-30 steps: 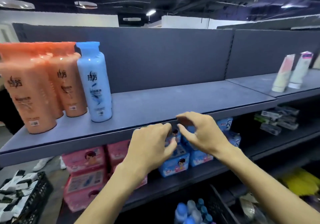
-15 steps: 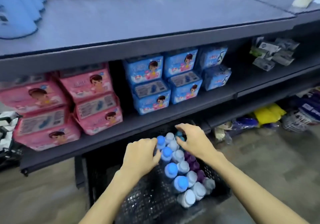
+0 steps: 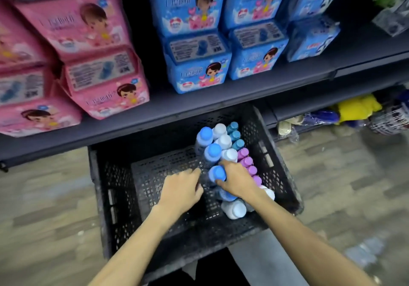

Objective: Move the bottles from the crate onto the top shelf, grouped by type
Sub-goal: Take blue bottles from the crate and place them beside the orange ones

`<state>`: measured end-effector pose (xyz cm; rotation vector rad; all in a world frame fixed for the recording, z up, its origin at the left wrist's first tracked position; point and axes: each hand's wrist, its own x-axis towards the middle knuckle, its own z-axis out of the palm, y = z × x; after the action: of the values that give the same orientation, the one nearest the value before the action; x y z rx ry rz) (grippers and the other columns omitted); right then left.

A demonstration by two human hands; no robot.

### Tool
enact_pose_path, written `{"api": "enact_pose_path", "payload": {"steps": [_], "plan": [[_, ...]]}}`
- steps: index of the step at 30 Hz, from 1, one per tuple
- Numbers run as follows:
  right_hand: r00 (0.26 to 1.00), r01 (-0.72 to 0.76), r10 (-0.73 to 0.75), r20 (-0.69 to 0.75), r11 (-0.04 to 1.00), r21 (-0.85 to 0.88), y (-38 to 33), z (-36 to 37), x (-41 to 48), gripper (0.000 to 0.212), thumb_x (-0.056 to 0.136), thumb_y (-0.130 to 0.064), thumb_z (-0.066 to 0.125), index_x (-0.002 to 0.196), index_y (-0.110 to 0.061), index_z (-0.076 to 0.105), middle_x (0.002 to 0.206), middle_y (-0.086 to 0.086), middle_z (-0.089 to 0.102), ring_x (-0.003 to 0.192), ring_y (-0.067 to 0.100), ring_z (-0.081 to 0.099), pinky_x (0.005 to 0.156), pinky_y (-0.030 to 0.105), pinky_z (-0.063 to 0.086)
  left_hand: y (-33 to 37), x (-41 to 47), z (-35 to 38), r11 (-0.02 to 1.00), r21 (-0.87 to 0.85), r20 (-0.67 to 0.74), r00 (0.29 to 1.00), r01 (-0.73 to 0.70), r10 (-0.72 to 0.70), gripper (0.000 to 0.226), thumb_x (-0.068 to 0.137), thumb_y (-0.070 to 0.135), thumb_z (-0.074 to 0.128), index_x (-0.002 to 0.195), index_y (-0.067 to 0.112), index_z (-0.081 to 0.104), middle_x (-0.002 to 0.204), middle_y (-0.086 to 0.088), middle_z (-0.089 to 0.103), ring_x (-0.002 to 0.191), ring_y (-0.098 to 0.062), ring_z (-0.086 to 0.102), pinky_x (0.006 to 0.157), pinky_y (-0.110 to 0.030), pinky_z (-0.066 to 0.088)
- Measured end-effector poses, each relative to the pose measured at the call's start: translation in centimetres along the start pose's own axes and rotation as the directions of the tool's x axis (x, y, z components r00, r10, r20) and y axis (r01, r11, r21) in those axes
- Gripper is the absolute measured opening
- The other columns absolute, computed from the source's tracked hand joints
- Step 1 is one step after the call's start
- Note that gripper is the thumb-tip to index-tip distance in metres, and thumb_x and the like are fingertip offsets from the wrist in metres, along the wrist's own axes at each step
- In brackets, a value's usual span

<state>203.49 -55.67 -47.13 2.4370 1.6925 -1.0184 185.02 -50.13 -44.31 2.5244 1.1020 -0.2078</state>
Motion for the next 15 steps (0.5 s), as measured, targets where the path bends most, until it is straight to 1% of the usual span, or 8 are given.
{"api": "enact_pose_path", "payload": {"steps": [3, 5, 7, 9, 11, 15], "plan": [[0.997, -0.074, 0.074, 0.007, 0.997, 0.015, -0.3, 0.8, 1.0, 0.027, 0.081, -0.030, 0.069, 0.096, -0.014, 0.053, 0.097, 0.012, 0.067, 0.091, 0.036, 0.064, 0.074, 0.042, 0.054, 0.3, 0.6, 1.4, 1.000, -0.013, 0.024, 1.000, 0.000, 0.000, 0.027, 0.091, 0.039, 0.045, 0.112, 0.022, 0.047, 0.102, 0.001, 0.061, 0.092, -0.027, 0.064, 0.066, -0.035, 0.043], [0.995, -0.100, 0.100, -0.003, 0.995, 0.021, -0.6, 1.4, 1.7, 0.032, 0.078, -0.033, 0.074, 0.095, -0.015, 0.054, 0.094, 0.010, 0.067, 0.089, 0.035, 0.065, 0.070, 0.038, 0.052, 0.3, 0.9, 2.2, 1.000, -0.021, 0.034, 0.999, 0.001, 0.000, 0.025, 0.091, 0.037, 0.045, 0.111, 0.022, 0.048, 0.102, 0.001, 0.061, 0.092, -0.027, 0.064, 0.065, -0.034, 0.041], [0.993, -0.116, 0.116, -0.004, 0.993, -0.001, -0.8, 2.3, 2.1, 0.044, 0.077, -0.035, 0.078, 0.108, -0.014, 0.054, 0.102, 0.010, 0.067, 0.095, 0.034, 0.064, 0.072, 0.036, 0.049, 0.3, 0.9, 2.9, 1.000, -0.017, 0.046, 0.999, 0.002, -0.001, 0.024, 0.091, 0.037, 0.045, 0.108, 0.021, 0.048, 0.102, 0.000, 0.062, 0.093, -0.028, 0.064, 0.063, -0.034, 0.037], [0.992, -0.124, 0.124, -0.007, 0.992, -0.039, -1.1, 3.2, 2.4, 0.054, 0.078, -0.031, 0.080, 0.120, -0.013, 0.050, 0.112, 0.011, 0.064, 0.102, 0.035, 0.064, 0.076, 0.040, 0.050, 0.1, 0.8, 3.4, 1.000, -0.018, 0.060, 0.998, 0.012, -0.011, 0.024, 0.091, 0.037, 0.045, 0.109, 0.021, 0.048, 0.103, 0.000, 0.062, 0.093, -0.028, 0.064, 0.063, -0.034, 0.035], [0.992, -0.128, 0.128, -0.016, 0.990, -0.058, -1.3, 3.8, 2.7, 0.055, 0.079, -0.025, 0.079, 0.122, -0.014, 0.046, 0.114, 0.013, 0.063, 0.103, 0.036, 0.063, 0.077, 0.042, 0.051, -0.2, 0.7, 3.8, 0.999, -0.032, 0.067, 0.997, 0.027, -0.025, 0.024, 0.091, 0.037, 0.046, 0.108, 0.021, 0.048, 0.102, 0.000, 0.062, 0.092, -0.028, 0.064, 0.063, -0.034, 0.036], [0.989, -0.139, 0.138, -0.046, 0.990, -0.028, -1.4, 4.4, 3.1, 0.058, 0.080, -0.017, 0.077, 0.125, -0.015, 0.041, 0.115, 0.014, 0.058, 0.101, 0.039, 0.063, 0.076, 0.043, 0.051, -0.8, 0.6, 4.3, 0.998, -0.045, 0.068, 0.997, 0.037, -0.034, 0.021, 0.091, 0.037, 0.046, 0.105, 0.021, 0.048, 0.099, -0.001, 0.062, 0.088, -0.028, 0.064, 0.061, -0.034, 0.036]]}}
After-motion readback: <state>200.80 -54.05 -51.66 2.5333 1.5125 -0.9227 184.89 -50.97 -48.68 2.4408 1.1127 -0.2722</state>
